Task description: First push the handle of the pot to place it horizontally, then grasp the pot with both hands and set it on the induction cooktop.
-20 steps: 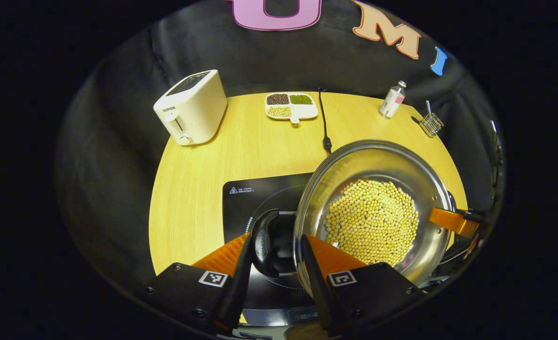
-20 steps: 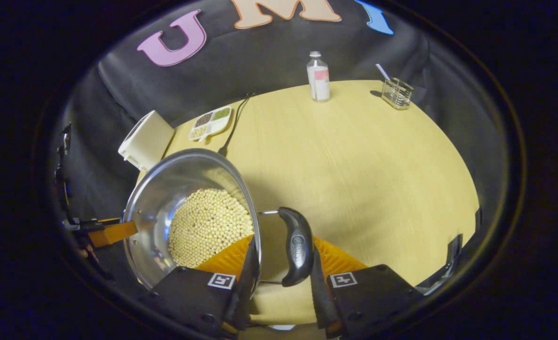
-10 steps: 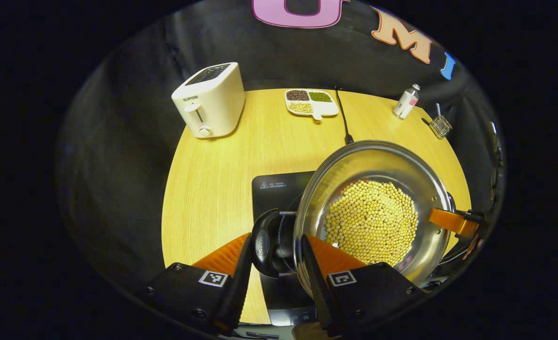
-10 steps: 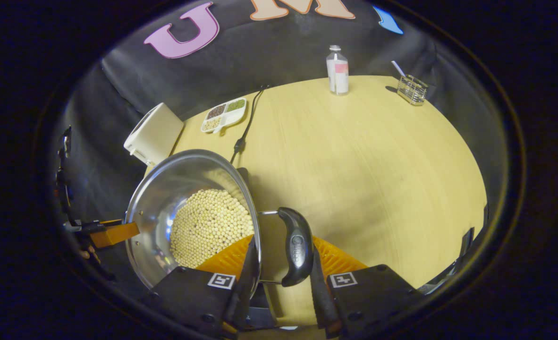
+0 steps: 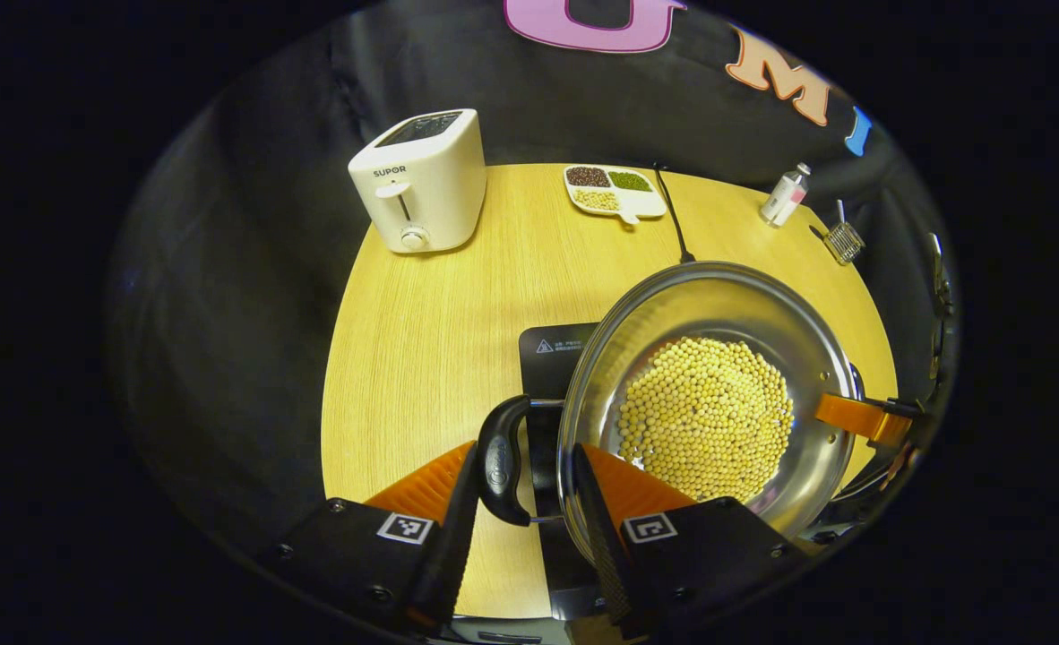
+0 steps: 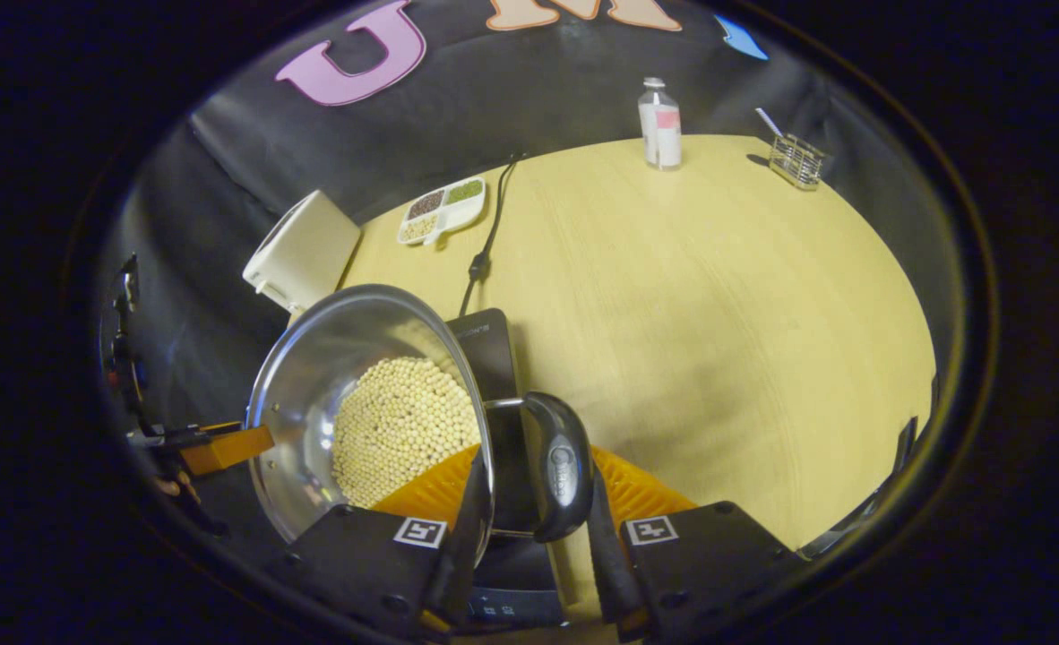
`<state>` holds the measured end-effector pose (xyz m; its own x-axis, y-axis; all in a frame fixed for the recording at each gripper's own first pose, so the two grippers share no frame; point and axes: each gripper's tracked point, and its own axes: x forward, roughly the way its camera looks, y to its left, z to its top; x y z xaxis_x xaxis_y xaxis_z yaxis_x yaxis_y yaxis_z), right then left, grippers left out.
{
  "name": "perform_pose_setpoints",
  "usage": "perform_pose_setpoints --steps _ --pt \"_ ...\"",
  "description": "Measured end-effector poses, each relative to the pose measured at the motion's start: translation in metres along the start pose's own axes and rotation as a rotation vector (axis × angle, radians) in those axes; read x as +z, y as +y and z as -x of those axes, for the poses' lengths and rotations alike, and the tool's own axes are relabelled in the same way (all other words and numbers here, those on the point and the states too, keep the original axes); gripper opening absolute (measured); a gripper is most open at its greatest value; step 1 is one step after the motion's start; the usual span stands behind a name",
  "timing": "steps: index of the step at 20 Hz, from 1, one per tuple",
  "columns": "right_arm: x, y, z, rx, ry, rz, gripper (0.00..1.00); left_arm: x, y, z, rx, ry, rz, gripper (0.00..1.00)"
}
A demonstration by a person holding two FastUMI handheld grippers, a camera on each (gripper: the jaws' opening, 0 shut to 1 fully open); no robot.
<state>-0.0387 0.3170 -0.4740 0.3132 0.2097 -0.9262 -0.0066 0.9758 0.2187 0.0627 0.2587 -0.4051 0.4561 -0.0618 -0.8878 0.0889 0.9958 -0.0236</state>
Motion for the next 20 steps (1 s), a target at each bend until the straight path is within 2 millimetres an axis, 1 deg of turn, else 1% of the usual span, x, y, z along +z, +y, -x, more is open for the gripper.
perform_pose_setpoints --steps 1,2,4,5,6,7,9,10,11,13,15,16,18,19,20 --pt "0.000 0.000 0.000 0.002 0.000 -0.010 0.58 0.000 0.000 0.000 -0.002 0.000 -0.005 0.63" --pt "-0.001 0.000 0.000 0.004 -0.002 -0.020 0.53 0.000 0.000 0.000 -0.003 -0.001 -0.008 0.63" --pt "-0.003 0.000 -0.001 0.008 -0.001 -0.035 0.53 0.001 0.000 -0.001 -0.004 -0.001 -0.016 0.65" --pt "-0.003 0.000 0.000 0.010 0.001 -0.040 0.58 0.000 0.000 -0.001 -0.004 -0.001 -0.019 0.65" --pt "-0.004 0.000 0.000 0.013 0.002 -0.044 0.58 0.001 0.000 0.000 -0.004 -0.002 -0.019 0.63" --pt "-0.004 0.000 -0.001 0.017 0.004 -0.048 0.53 0.002 0.001 -0.001 -0.002 -0.002 -0.017 0.65" --pt "-0.006 0.001 -0.001 0.033 0.009 -0.069 0.53 0.001 0.000 -0.001 0.002 -0.001 -0.018 0.64" --pt "-0.007 0.000 -0.001 0.044 0.015 -0.088 0.58 0.001 0.000 -0.001 0.001 -0.001 -0.016 0.65" --pt "-0.009 0.002 -0.002 0.057 0.021 -0.109 0.55 0.002 0.000 -0.001 0.001 -0.002 -0.018 0.64" --pt "-0.012 0.001 -0.005 0.063 0.034 -0.132 0.55 0.000 0.000 0.000 0.005 0.004 -0.021 0.66" --pt "-0.017 0.001 -0.008 0.070 0.045 -0.138 0.63 0.000 0.000 -0.001 0.008 0.007 -0.021 0.65" --pt "-0.017 0.002 -0.007 0.080 0.051 -0.141 0.69 0.000 0.000 0.000 0.010 0.008 -0.020 0.67" --pt "-0.020 0.002 -0.012 0.080 0.061 -0.138 1.00 0.000 0.001 -0.002 0.017 0.013 -0.018 0.66" --pt "-0.019 0.001 -0.012 0.080 0.062 -0.135 1.00 -0.001 0.000 -0.001 0.022 0.012 -0.024 0.67" --pt "-0.019 0.001 -0.012 0.080 0.060 -0.134 0.94 -0.002 0.000 -0.001 0.029 0.014 -0.032 0.68"
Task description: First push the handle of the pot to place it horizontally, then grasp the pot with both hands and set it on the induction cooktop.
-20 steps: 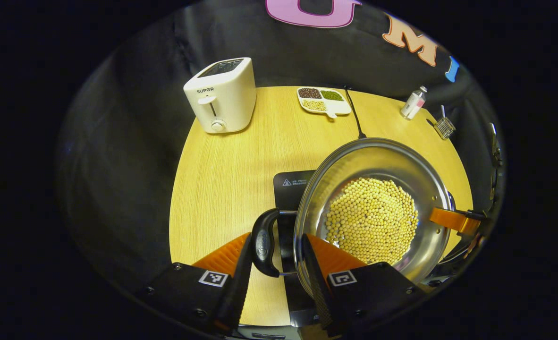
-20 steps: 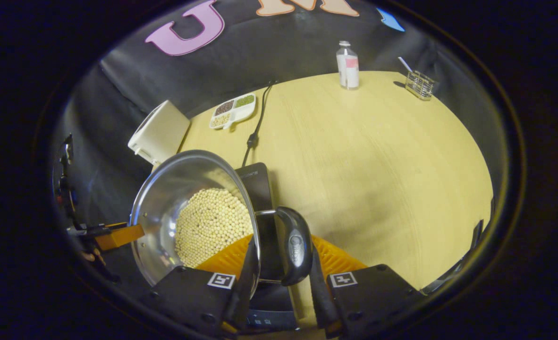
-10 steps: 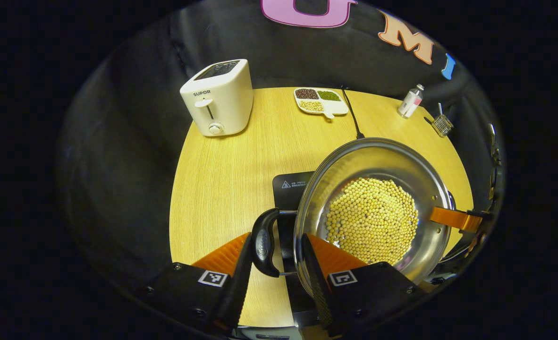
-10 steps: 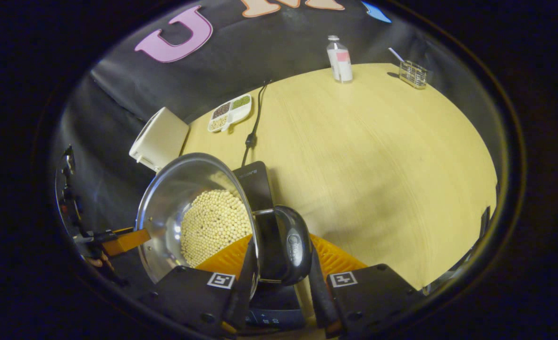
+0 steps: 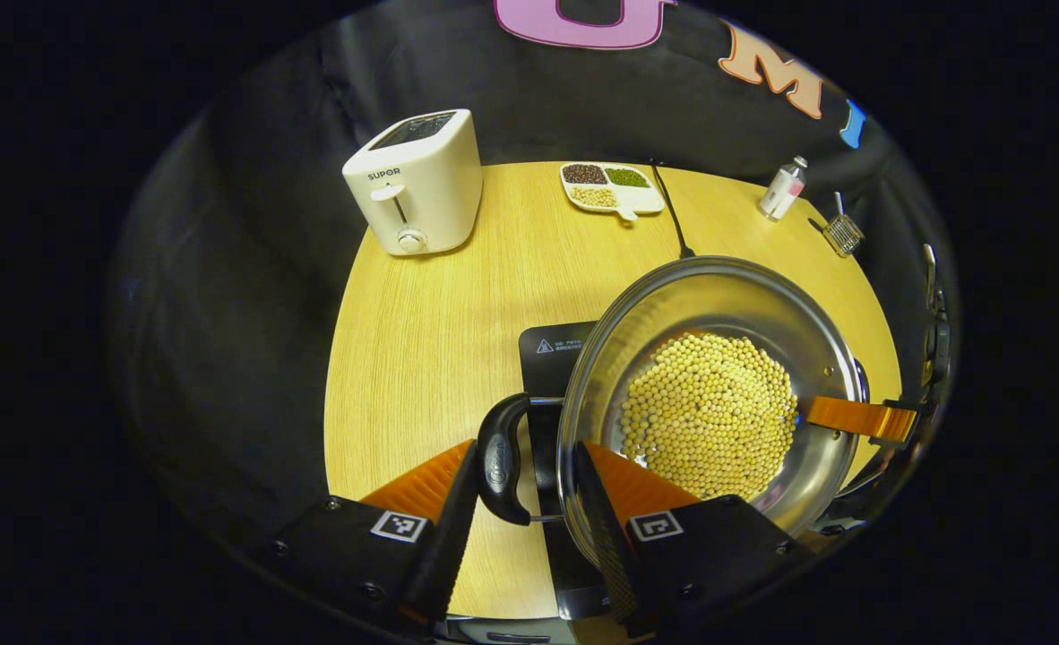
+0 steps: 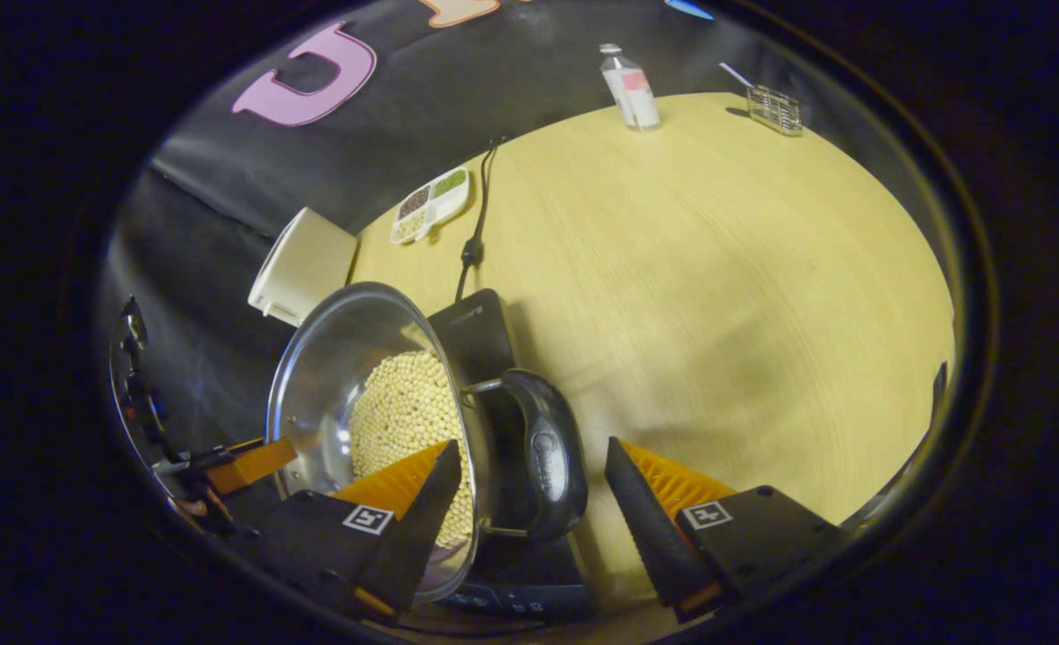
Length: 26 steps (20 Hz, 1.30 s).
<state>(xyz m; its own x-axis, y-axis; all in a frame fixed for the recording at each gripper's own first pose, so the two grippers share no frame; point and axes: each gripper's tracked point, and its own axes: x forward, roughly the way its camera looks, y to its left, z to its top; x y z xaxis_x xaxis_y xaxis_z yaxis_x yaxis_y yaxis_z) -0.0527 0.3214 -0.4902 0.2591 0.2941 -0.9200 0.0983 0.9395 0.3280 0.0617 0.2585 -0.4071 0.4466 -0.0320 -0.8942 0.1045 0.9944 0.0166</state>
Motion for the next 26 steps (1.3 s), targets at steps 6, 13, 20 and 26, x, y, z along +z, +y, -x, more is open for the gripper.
perform_pose_setpoints --steps 6,13,20,26 --pt "-0.001 -0.006 -0.004 -0.005 0.002 -0.010 0.94 -0.011 0.005 -0.007 0.042 0.017 0.010 0.86" --pt "-0.006 -0.004 -0.005 -0.004 0.001 0.009 0.94 -0.017 0.007 -0.003 0.044 -0.018 0.066 0.92" --pt "-0.009 -0.001 0.001 0.013 -0.017 0.049 0.94 -0.008 0.011 0.003 0.068 -0.081 0.069 0.92" --pt "0.014 -0.012 0.022 0.030 -0.122 0.037 0.94 0.005 0.008 0.017 0.094 -0.160 0.052 0.91"
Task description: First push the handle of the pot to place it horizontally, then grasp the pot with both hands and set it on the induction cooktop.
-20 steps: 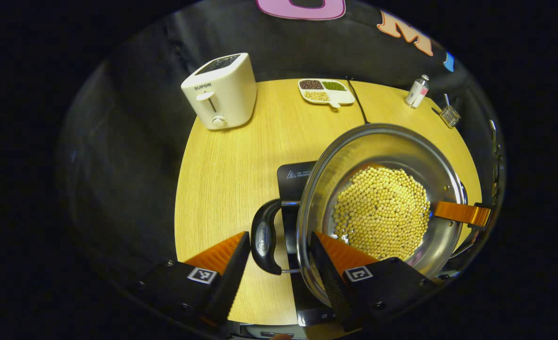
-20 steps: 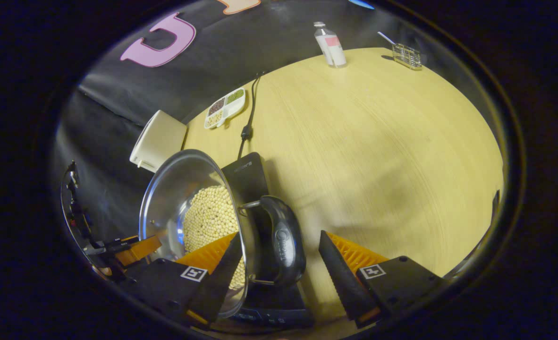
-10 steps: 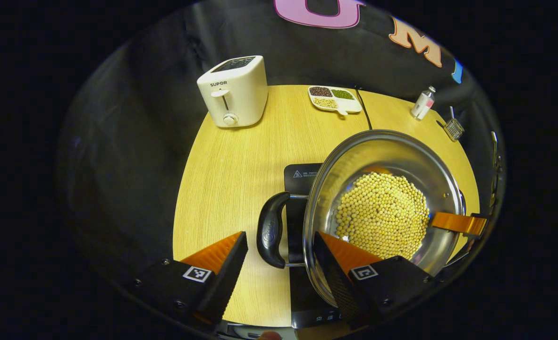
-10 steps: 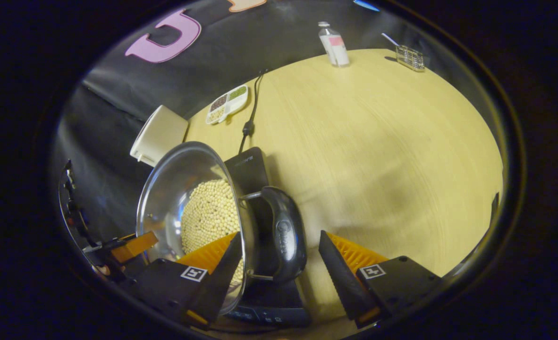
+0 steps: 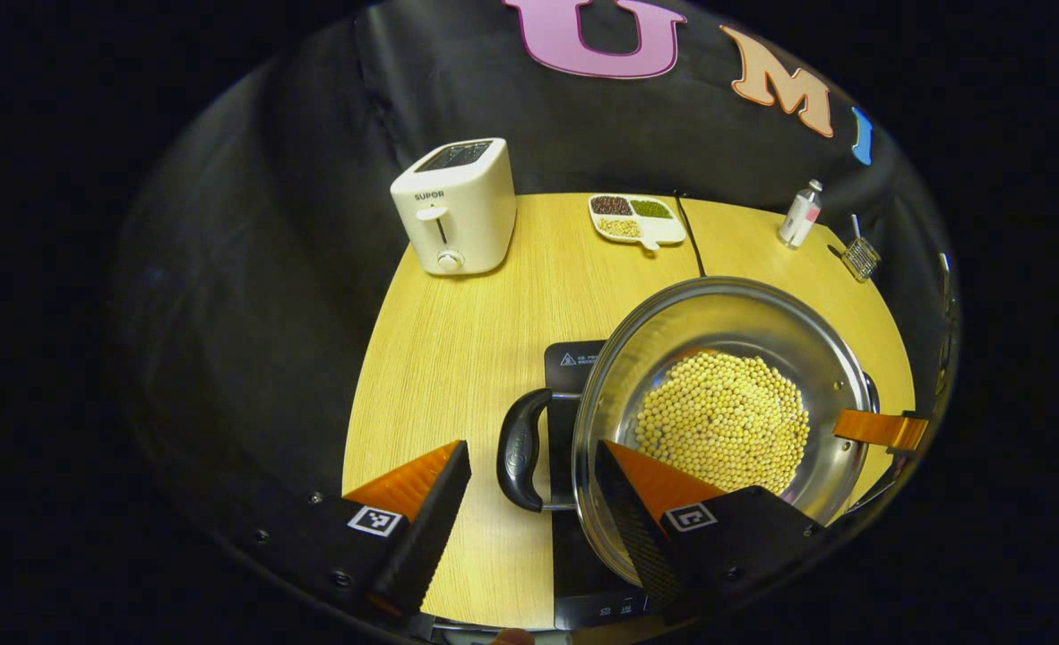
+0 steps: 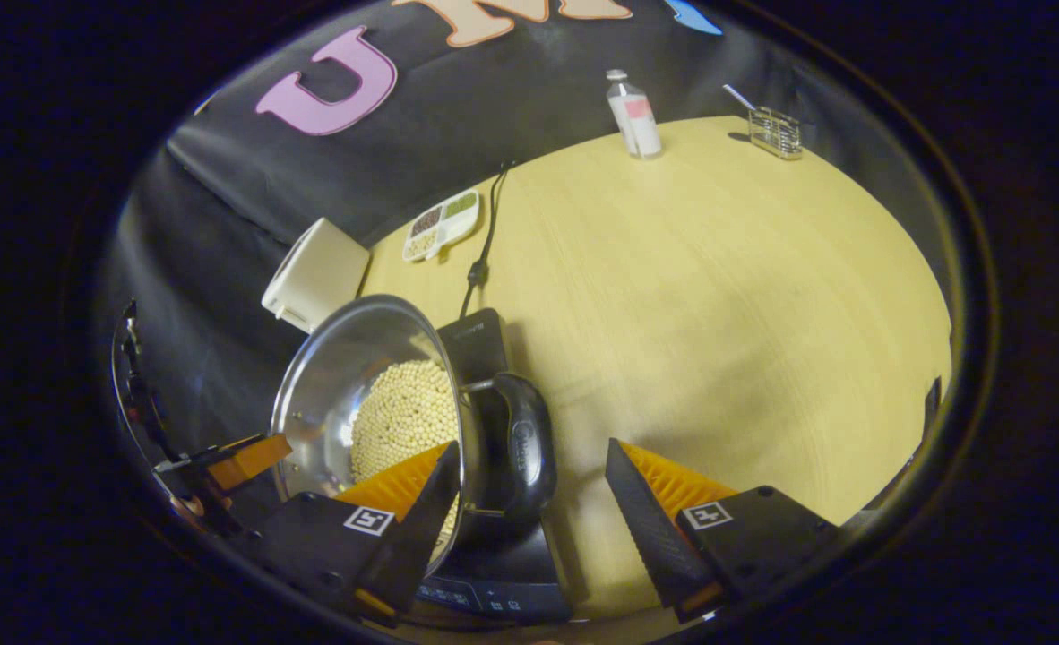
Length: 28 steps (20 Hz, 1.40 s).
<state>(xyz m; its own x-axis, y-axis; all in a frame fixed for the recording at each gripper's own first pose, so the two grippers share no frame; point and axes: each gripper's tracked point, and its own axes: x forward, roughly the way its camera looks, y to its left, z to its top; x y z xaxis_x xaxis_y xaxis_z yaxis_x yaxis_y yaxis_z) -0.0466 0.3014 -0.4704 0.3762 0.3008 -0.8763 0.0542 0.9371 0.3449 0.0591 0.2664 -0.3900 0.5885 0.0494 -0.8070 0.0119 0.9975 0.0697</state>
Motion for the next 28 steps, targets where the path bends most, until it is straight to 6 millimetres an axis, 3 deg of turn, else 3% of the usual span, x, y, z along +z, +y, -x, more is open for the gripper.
perform_pose_setpoints --steps 1,2,3,5,6,7,8,9,12,13,18,23,28 --pt "0.004 -0.003 0.004 0.004 -0.020 0.000 0.94 0.003 -0.001 0.002 0.008 -0.015 0.003 0.91" --pt "0.008 -0.004 0.008 0.012 -0.036 -0.001 1.00 0.007 -0.004 0.005 0.015 -0.030 0.006 0.91" --pt "0.012 -0.004 0.012 0.024 -0.055 -0.005 0.94 0.010 -0.006 0.009 0.023 -0.046 0.008 0.90" --pt "0.025 -0.006 0.021 0.042 -0.093 0.005 0.93 0.019 -0.013 0.017 0.034 -0.088 0.012 0.90" --pt "0.034 -0.009 0.027 0.042 -0.115 0.018 1.00 0.022 -0.018 0.022 0.040 -0.103 0.014 0.91" --pt "0.045 -0.014 0.033 0.039 -0.145 0.032 0.93 0.026 -0.023 0.028 0.043 -0.121 0.020 0.90" --pt "0.058 -0.019 0.041 0.038 -0.176 0.042 1.00 0.032 -0.031 0.034 0.043 -0.143 0.031 0.91" --pt "0.071 -0.023 0.049 0.035 -0.208 0.047 0.92 0.039 -0.039 0.041 0.040 -0.168 0.046 0.91" --pt "0.112 -0.045 0.078 0.020 -0.309 0.086 0.92 0.064 -0.066 0.062 0.040 -0.251 0.095 0.90" --pt "0.126 -0.050 0.091 0.023 -0.341 0.103 1.00 0.075 -0.077 0.071 0.039 -0.288 0.111 0.90" --pt "0.197 -0.077 0.154 0.038 -0.515 0.168 1.00 0.143 -0.137 0.125 0.016 -0.521 0.138 0.90" --pt "0.269 -0.090 0.235 0.038 -0.749 0.265 1.00 0.211 -0.194 0.187 0.002 -0.726 0.140 0.89" --pt "0.324 -0.103 0.309 0.050 -0.931 0.355 0.92 0.246 -0.249 0.234 -0.011 -0.863 0.128 0.90"
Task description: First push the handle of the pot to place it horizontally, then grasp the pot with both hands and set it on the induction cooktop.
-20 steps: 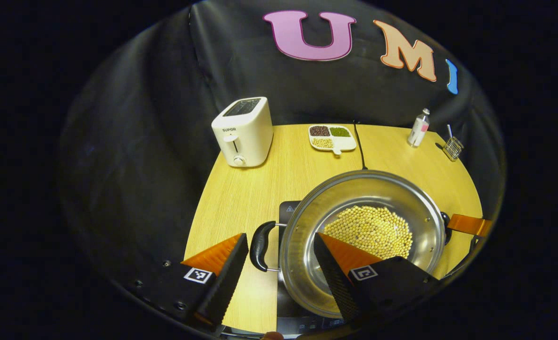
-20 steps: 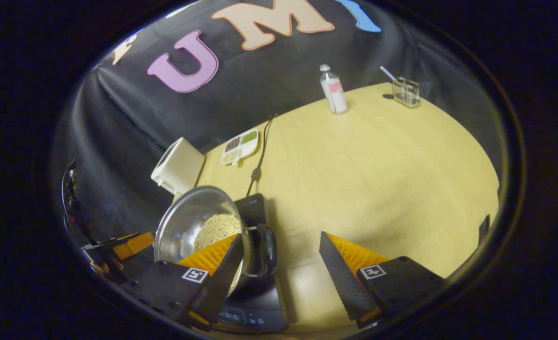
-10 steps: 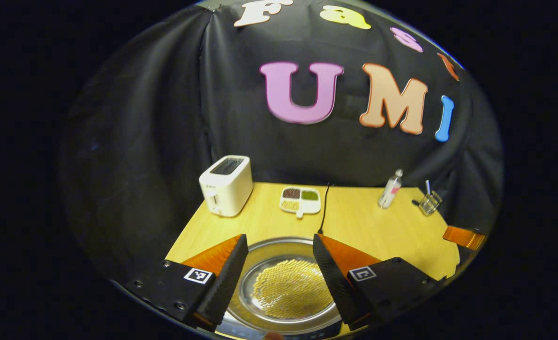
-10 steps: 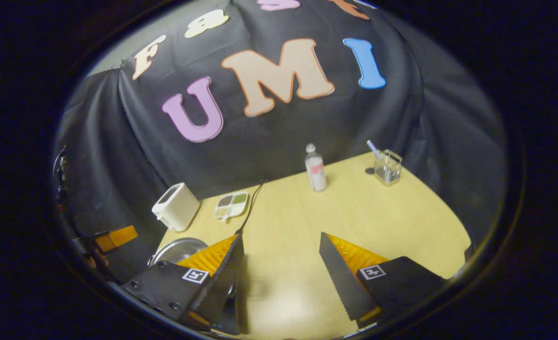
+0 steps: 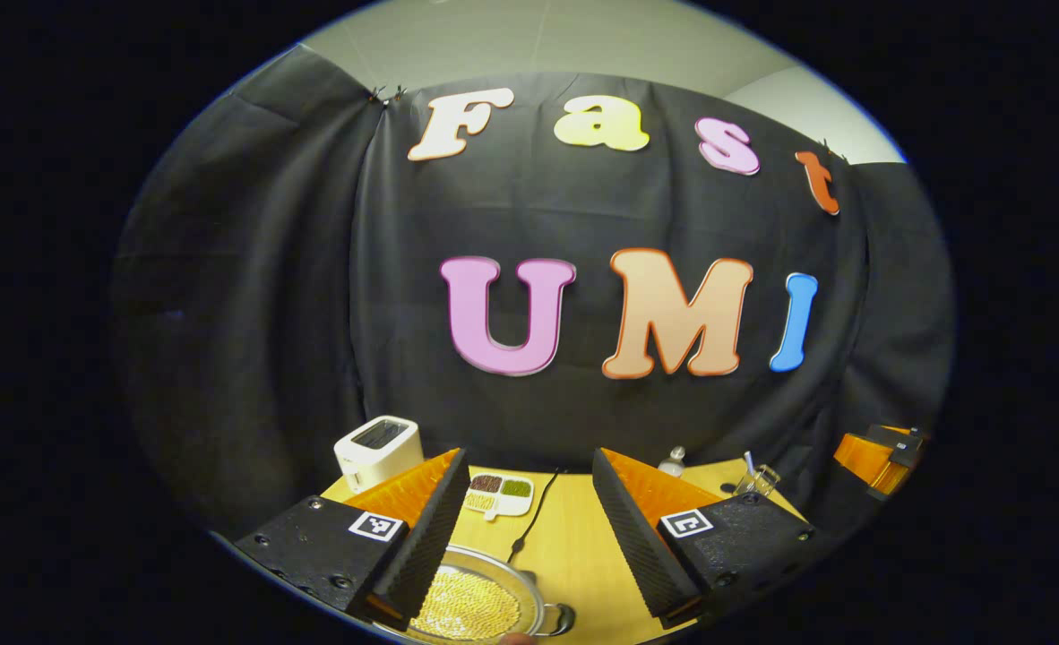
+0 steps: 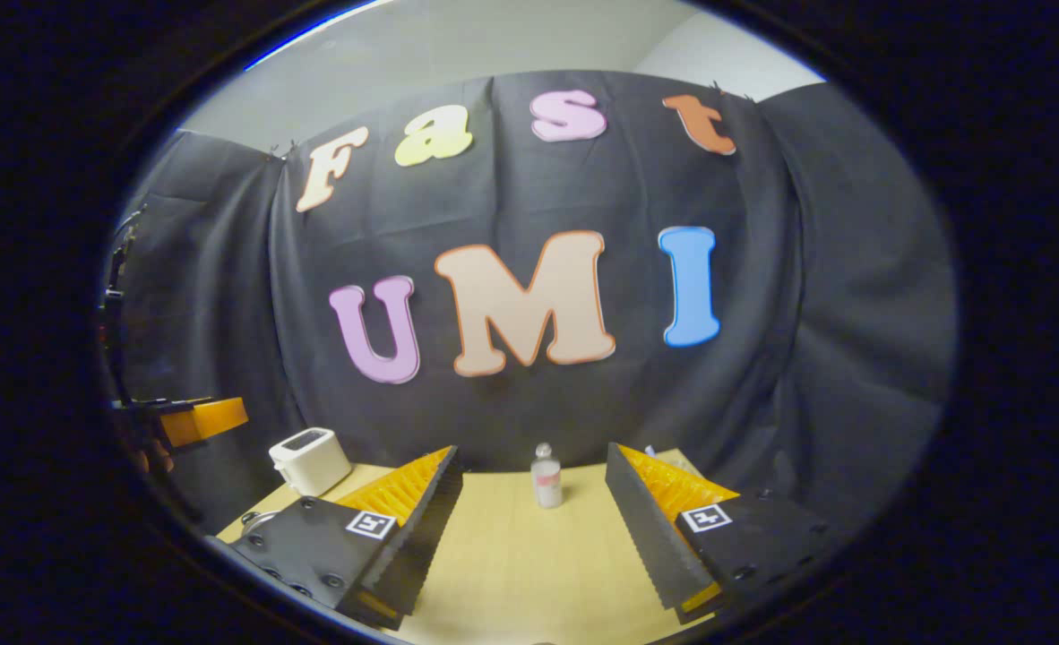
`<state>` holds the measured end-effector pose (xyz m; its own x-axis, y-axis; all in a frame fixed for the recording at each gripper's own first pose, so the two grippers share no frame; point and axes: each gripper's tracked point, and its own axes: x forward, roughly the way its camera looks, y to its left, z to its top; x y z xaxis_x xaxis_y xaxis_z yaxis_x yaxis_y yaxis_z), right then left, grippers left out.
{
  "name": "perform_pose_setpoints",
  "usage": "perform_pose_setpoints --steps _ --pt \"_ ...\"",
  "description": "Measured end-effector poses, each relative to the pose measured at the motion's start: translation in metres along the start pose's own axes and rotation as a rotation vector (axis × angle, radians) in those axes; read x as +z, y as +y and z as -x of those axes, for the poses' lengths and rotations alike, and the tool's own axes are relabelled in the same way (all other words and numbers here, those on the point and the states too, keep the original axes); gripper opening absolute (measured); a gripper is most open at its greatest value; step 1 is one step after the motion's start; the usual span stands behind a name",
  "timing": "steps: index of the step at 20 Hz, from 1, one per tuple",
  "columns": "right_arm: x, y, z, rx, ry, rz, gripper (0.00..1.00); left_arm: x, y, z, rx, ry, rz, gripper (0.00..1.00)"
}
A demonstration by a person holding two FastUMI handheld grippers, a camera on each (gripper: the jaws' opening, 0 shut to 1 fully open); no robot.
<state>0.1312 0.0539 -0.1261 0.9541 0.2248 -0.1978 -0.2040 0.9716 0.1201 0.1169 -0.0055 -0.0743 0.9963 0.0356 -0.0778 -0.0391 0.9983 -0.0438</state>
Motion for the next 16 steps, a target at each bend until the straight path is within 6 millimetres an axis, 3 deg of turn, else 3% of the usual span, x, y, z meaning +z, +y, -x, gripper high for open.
perform_pose_setpoints --steps 4,5,6,7,8,9,10,15,16 --pt "0.034 -0.026 0.010 0.018 -0.071 0.044 0.92 0.026 -0.037 0.011 0.015 -0.080 -0.031 0.90" --pt "0.040 -0.033 0.013 0.018 -0.089 0.058 1.00 0.030 -0.047 0.015 0.018 -0.094 -0.037 0.89" --pt "0.044 -0.038 0.015 0.024 -0.100 0.070 0.92 0.033 -0.055 0.018 0.018 -0.105 -0.042 0.90" --pt "0.047 -0.043 0.016 0.027 -0.108 0.079 0.92 0.035 -0.063 0.020 0.019 -0.113 -0.045 0.89" --pt "0.049 -0.047 0.018 0.029 -0.113 0.087 0.99 0.036 -0.070 0.023 0.019 -0.118 -0.047 0.90" --pt "0.053 -0.052 0.020 0.030 -0.126 0.091 0.99 0.037 -0.075 0.025 0.021 -0.125 -0.047 0.90" --pt "0.057 -0.057 0.021 0.029 -0.137 0.091 0.92 0.038 -0.080 0.027 0.022 -0.128 -0.048 0.90" --pt "0.066 -0.076 0.026 0.028 -0.170 0.075 0.92 0.051 -0.097 0.034 0.024 -0.168 -0.064 0.89" --pt "0.067 -0.083 0.018 0.028 -0.178 0.074 0.92 0.052 -0.100 0.034 0.024 -0.171 -0.068 0.90"
